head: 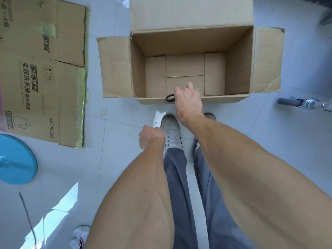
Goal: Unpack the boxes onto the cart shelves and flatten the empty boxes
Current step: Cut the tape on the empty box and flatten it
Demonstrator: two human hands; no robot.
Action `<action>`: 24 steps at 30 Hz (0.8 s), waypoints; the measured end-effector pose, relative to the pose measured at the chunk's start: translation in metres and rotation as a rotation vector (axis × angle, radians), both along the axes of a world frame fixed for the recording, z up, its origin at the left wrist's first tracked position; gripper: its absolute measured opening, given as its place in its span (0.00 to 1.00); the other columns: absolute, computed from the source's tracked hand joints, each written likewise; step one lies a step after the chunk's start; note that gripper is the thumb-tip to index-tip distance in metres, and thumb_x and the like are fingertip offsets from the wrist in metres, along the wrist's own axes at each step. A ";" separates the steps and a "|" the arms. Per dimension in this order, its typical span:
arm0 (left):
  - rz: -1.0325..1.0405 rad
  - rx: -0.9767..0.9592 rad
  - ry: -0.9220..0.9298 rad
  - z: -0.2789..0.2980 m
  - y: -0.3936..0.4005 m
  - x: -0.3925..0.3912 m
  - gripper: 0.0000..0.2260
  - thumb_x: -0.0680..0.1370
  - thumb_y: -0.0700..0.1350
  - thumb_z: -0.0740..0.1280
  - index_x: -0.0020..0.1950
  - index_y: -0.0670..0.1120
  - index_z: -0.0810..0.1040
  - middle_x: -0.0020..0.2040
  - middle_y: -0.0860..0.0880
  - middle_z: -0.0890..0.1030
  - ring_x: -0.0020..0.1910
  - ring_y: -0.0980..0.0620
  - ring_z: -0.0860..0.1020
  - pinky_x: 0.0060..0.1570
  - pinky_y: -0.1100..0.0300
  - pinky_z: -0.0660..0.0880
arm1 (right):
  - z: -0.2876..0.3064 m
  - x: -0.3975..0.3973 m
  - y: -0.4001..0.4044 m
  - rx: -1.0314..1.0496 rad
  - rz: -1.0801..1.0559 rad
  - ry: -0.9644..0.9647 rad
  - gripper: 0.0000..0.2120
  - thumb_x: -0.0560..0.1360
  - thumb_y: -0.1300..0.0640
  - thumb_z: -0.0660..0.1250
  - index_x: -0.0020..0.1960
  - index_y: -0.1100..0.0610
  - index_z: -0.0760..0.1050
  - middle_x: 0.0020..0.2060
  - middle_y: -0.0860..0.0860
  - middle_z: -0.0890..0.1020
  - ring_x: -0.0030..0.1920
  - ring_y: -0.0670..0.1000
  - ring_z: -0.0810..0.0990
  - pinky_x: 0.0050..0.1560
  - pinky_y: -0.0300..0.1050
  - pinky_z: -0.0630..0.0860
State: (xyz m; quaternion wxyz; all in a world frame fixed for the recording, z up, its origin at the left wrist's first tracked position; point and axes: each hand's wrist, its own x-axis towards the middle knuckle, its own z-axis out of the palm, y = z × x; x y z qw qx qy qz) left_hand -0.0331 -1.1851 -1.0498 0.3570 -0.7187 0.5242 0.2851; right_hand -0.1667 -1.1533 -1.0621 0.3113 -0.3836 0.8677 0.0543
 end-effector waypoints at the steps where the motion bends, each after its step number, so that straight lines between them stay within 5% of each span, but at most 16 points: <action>1: 0.022 0.002 0.000 0.005 -0.004 0.002 0.14 0.80 0.41 0.59 0.65 0.40 0.72 0.63 0.39 0.77 0.58 0.39 0.77 0.47 0.54 0.69 | 0.008 -0.007 -0.008 -0.033 -0.048 -0.005 0.13 0.73 0.71 0.58 0.52 0.56 0.72 0.34 0.53 0.73 0.56 0.56 0.69 0.39 0.49 0.65; 5: 0.131 -0.057 0.029 0.040 -0.038 -0.010 0.19 0.80 0.42 0.59 0.71 0.40 0.63 0.67 0.38 0.72 0.62 0.37 0.75 0.55 0.48 0.72 | 0.060 -0.038 -0.048 -0.187 -0.310 -0.075 0.13 0.73 0.72 0.57 0.51 0.59 0.75 0.33 0.51 0.62 0.50 0.59 0.73 0.43 0.50 0.73; 7: 0.144 -0.168 0.092 0.057 -0.060 -0.026 0.21 0.81 0.45 0.59 0.73 0.41 0.61 0.68 0.38 0.71 0.62 0.36 0.74 0.54 0.47 0.71 | 0.084 -0.057 -0.064 -0.231 -0.492 -0.177 0.10 0.76 0.65 0.59 0.50 0.55 0.76 0.39 0.54 0.68 0.44 0.59 0.74 0.44 0.48 0.73; 9: 0.166 -0.262 0.264 0.074 -0.080 -0.045 0.31 0.80 0.57 0.61 0.76 0.43 0.58 0.71 0.40 0.68 0.66 0.37 0.72 0.58 0.46 0.70 | 0.104 -0.072 -0.077 -0.291 -0.616 -0.295 0.06 0.76 0.60 0.61 0.43 0.52 0.74 0.43 0.56 0.74 0.42 0.58 0.73 0.41 0.45 0.69; 11: 0.183 -0.328 0.458 0.090 -0.097 -0.062 0.45 0.71 0.70 0.66 0.80 0.48 0.54 0.77 0.43 0.61 0.73 0.41 0.67 0.68 0.45 0.67 | 0.118 -0.078 -0.087 -0.396 -0.738 -0.397 0.10 0.74 0.61 0.64 0.35 0.54 0.68 0.35 0.52 0.74 0.40 0.57 0.72 0.38 0.42 0.64; 14: 0.057 -0.410 0.522 0.100 -0.114 -0.090 0.52 0.64 0.74 0.68 0.80 0.51 0.54 0.80 0.45 0.53 0.77 0.46 0.61 0.71 0.49 0.62 | 0.122 -0.074 -0.086 -0.464 -0.919 -0.526 0.12 0.76 0.60 0.64 0.34 0.55 0.69 0.32 0.50 0.74 0.41 0.56 0.72 0.39 0.43 0.66; 17: -0.156 -0.349 0.534 0.088 -0.104 -0.108 0.43 0.71 0.64 0.71 0.78 0.46 0.58 0.79 0.43 0.58 0.74 0.44 0.66 0.69 0.51 0.65 | 0.098 -0.062 -0.071 -0.405 -1.046 -0.523 0.09 0.79 0.60 0.62 0.40 0.55 0.74 0.41 0.53 0.77 0.45 0.56 0.74 0.44 0.42 0.68; 19: -0.211 -0.248 0.590 0.071 -0.080 -0.112 0.33 0.76 0.58 0.69 0.75 0.45 0.62 0.71 0.42 0.71 0.68 0.42 0.72 0.64 0.51 0.69 | 0.079 -0.056 -0.051 -0.375 -1.174 -0.463 0.09 0.80 0.60 0.59 0.54 0.55 0.78 0.46 0.51 0.79 0.48 0.55 0.76 0.46 0.42 0.69; 24: -0.756 -0.004 0.561 0.047 0.015 -0.130 0.09 0.81 0.47 0.55 0.59 0.46 0.67 0.42 0.40 0.78 0.42 0.39 0.76 0.38 0.51 0.70 | 0.062 -0.076 0.020 -0.298 -1.453 0.118 0.16 0.75 0.65 0.57 0.60 0.55 0.73 0.57 0.52 0.80 0.59 0.57 0.74 0.47 0.48 0.69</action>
